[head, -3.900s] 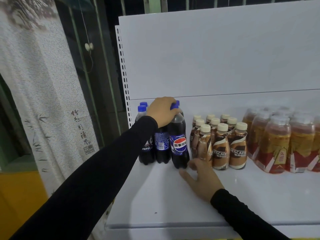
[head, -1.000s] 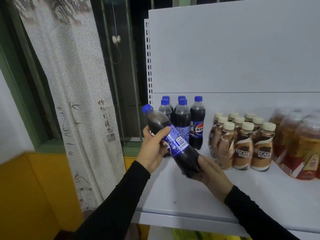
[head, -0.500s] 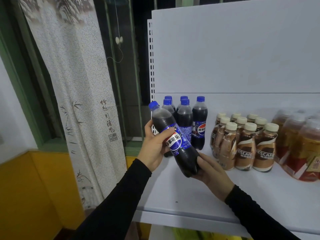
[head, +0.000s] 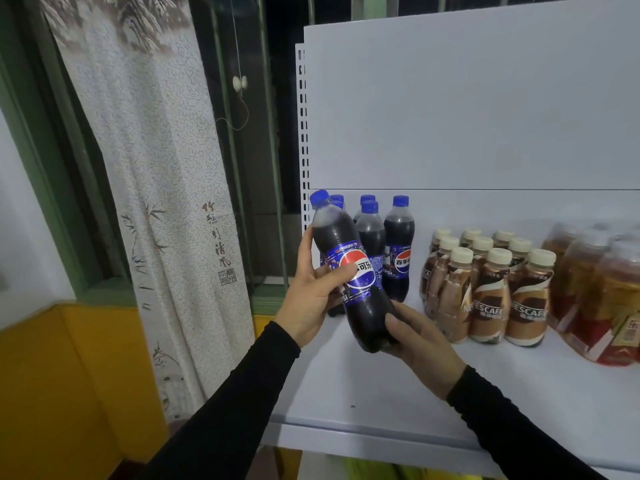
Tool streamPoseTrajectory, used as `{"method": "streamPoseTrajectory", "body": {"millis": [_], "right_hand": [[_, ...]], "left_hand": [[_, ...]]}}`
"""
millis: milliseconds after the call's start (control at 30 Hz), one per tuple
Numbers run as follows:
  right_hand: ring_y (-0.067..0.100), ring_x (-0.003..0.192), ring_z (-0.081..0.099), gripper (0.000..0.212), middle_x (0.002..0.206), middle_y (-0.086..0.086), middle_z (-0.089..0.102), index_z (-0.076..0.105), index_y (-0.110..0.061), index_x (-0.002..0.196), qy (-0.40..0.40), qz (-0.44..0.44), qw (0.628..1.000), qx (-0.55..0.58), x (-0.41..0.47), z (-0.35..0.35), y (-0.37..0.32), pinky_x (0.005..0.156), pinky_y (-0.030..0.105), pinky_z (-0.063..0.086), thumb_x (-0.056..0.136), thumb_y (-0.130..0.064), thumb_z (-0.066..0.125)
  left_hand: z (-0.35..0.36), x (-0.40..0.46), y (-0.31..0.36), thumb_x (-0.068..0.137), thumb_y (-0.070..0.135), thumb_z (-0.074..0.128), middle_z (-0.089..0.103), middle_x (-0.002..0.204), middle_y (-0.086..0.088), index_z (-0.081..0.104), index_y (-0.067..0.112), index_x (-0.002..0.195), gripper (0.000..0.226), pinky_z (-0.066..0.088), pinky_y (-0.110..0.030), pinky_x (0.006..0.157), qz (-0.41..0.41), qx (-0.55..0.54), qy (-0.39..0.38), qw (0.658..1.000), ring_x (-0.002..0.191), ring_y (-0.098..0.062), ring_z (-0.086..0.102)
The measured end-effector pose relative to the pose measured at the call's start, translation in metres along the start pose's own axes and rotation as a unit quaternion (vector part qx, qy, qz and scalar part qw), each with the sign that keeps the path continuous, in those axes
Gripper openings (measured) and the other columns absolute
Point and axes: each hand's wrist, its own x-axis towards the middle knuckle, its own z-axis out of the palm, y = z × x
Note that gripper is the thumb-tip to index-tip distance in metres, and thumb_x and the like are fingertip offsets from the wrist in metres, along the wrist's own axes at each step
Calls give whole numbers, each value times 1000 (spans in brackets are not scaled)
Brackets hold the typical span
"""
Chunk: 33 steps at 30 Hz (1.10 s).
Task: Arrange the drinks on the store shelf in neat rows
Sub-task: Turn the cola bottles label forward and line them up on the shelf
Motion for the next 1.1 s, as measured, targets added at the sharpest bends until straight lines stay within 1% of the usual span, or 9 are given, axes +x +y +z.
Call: {"method": "streamPoseTrajectory", "body": {"millis": [167,233,333,467,567,667,733,867,1100], "right_hand": [[25,106,68,42,112,-2,72,58,-23,123,-7,0,1000,-2,1,4,-8,82,33,58,83,-36,56],[25,110,67,54,116,-9,70,51,-25,132,-16,-25,999,-25,1,6,-13,87,36,57,83,-46,61],[19,118,62,92,129,-13,61,34,-23,146,-38,-71,992,-94,2,8,-23,94,34,55,70,-52,77],[9,109,66,96,131,-19,56,28,-39,147,-30,-124,961,-245,9,16,-33,94,27,53,70,-39,85],[10,101,69,86,122,-11,63,35,-43,138,0,-162,957,-241,14,24,-39,89,25,55,72,-22,86],[12,92,69,81,111,-5,67,39,-46,133,14,-190,952,-241,18,32,-44,84,23,56,68,-30,85],[9,87,69,76,107,-7,68,39,-49,129,15,-204,948,-245,19,36,-47,80,20,56,65,-43,80],[8,83,69,72,103,-8,69,38,-52,126,13,-219,944,-248,22,41,-47,77,19,56,64,-54,75],[7,83,69,68,102,-12,68,41,-53,124,9,-224,942,-251,23,40,-45,76,17,55,65,-56,74]], "left_hand": [[-4,3,-1,85,5,73,71,120,-7,32,42,149,84,59,-37,74,-1,-14,27,1000,102,-26,72],[-7,7,0,80,9,76,67,127,-10,40,38,146,81,59,-40,74,9,-50,41,998,102,-27,72],[-10,12,5,76,12,76,69,124,-11,42,29,146,79,59,-41,71,5,-120,68,990,97,-26,73],[-12,14,9,84,13,71,74,106,-16,46,15,140,62,60,-41,64,-58,-198,104,973,86,-28,75],[-15,10,10,87,18,71,69,119,-24,53,2,136,54,61,-48,77,-113,-231,95,962,103,-34,71],[-15,7,8,90,20,69,71,108,-22,68,1,113,29,52,-53,100,-123,-225,81,963,108,-34,68],[-16,6,6,84,21,73,70,112,-23,67,1,115,38,44,-58,107,-123,-233,86,961,118,-37,64],[-21,7,2,80,24,76,58,137,-26,50,-2,142,72,40,-58,111,-140,-247,93,954,126,-38,58],[-21,4,1,77,24,75,62,130,-25,50,0,141,74,49,-54,102,-149,-251,110,950,124,-36,60]]}}
